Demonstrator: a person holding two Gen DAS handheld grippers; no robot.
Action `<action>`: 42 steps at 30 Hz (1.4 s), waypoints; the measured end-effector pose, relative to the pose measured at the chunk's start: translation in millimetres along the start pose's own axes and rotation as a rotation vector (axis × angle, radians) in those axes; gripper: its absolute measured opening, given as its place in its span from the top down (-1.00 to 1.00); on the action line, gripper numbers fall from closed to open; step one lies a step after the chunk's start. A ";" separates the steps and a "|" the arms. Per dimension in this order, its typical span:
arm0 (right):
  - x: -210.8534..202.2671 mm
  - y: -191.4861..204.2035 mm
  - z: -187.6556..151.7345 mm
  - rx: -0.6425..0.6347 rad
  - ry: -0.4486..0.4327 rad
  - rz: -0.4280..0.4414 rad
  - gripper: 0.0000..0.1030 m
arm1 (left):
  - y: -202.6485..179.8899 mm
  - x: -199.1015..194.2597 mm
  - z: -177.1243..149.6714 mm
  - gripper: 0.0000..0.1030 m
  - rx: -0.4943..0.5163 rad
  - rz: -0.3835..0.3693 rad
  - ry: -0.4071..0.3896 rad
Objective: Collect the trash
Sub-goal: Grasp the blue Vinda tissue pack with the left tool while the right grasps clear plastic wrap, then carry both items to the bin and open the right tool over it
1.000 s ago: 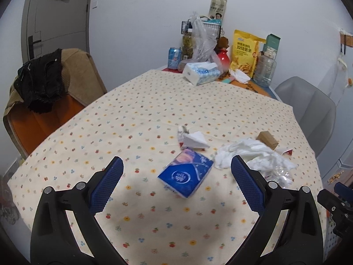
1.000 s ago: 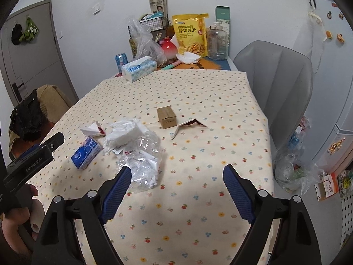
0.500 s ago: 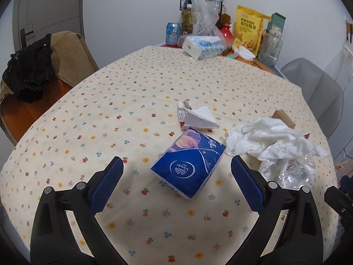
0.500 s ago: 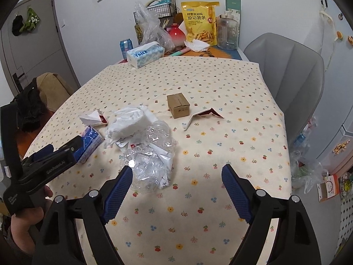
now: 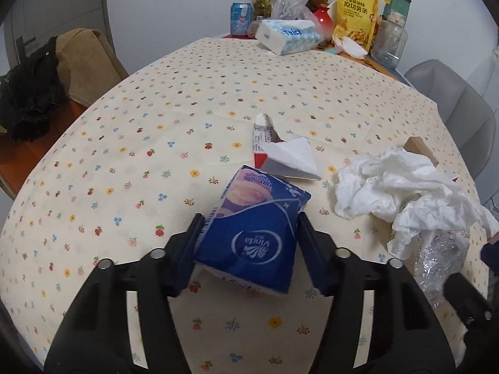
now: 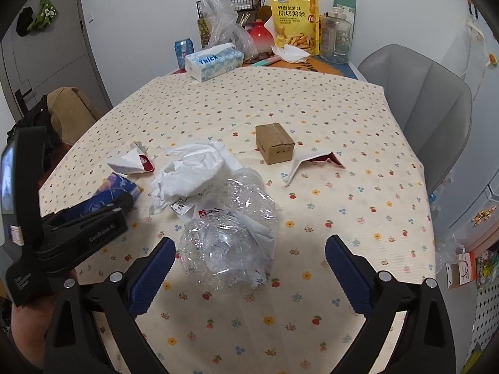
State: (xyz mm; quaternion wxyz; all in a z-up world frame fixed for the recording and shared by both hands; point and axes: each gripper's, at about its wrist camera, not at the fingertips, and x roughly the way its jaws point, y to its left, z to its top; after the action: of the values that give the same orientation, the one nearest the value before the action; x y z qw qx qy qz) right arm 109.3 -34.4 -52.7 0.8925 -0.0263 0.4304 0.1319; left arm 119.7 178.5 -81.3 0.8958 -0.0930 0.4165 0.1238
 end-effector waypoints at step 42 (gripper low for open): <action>-41.4 -30.2 -12.7 0.059 -0.070 -0.025 -0.37 | -42.3 -63.1 -6.2 0.39 0.076 -0.078 -0.131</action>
State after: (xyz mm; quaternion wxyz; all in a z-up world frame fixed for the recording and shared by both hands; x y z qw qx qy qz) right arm 82.8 -74.3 -30.6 0.9090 -0.0008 0.4023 0.1090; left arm 88.6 127.5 -33.9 0.9281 -0.0670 0.3577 0.0787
